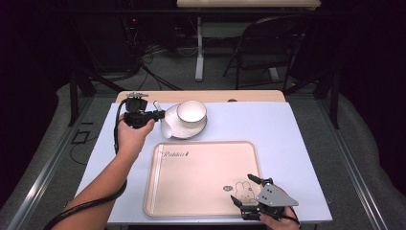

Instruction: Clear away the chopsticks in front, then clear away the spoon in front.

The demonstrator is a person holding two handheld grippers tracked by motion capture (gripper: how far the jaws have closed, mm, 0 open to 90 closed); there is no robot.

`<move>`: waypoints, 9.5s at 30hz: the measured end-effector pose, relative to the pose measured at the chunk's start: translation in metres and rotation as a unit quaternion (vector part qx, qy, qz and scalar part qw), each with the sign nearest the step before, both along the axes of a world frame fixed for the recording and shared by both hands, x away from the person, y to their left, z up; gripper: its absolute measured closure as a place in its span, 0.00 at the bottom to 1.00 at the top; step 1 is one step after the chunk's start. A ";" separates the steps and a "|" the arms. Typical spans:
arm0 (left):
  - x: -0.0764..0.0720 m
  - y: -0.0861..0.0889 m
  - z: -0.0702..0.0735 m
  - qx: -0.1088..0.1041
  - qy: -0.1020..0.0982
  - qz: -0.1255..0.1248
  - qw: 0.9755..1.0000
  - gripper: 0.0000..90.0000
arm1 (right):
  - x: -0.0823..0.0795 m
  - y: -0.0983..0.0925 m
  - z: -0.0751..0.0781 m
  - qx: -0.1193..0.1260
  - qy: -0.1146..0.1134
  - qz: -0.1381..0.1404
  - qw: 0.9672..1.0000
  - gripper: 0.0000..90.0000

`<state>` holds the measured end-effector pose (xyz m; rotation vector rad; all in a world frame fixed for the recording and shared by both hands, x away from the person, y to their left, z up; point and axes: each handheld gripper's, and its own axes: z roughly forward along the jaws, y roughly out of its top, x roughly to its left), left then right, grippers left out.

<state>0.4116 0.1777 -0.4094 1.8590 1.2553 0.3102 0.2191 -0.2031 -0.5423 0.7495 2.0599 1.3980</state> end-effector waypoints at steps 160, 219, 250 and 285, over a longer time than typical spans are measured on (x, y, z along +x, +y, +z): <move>-0.044 0.000 -0.129 0.017 0.088 0.018 0.996 0.67 | 0.000 0.003 -0.002 -0.013 0.004 0.007 1.000 0.16; -0.008 0.011 -0.069 0.021 0.056 0.076 0.995 0.36 | 0.001 0.004 -0.002 -0.015 0.007 0.007 1.000 0.16; 0.038 -0.010 -0.064 0.018 0.074 0.095 0.993 0.36 | 0.000 0.004 -0.002 -0.015 0.007 0.008 1.000 0.16; 0.088 -0.053 -0.077 0.013 0.104 0.111 0.988 0.35 | 0.001 0.002 -0.002 -0.010 0.006 0.007 1.000 0.16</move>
